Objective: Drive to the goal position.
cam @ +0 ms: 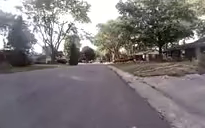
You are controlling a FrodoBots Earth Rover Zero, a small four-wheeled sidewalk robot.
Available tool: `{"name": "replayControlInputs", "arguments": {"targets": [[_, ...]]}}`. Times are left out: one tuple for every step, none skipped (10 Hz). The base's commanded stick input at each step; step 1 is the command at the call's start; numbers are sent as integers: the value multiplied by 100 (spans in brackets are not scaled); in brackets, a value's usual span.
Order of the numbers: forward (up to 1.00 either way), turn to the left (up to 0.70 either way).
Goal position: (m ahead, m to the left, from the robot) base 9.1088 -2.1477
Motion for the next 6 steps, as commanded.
{"name": "replayControlInputs", "arguments": {"targets": [[85, 0], [85, 0], [85, 0], [56, 0], [0, 0], [0, 0]]}}
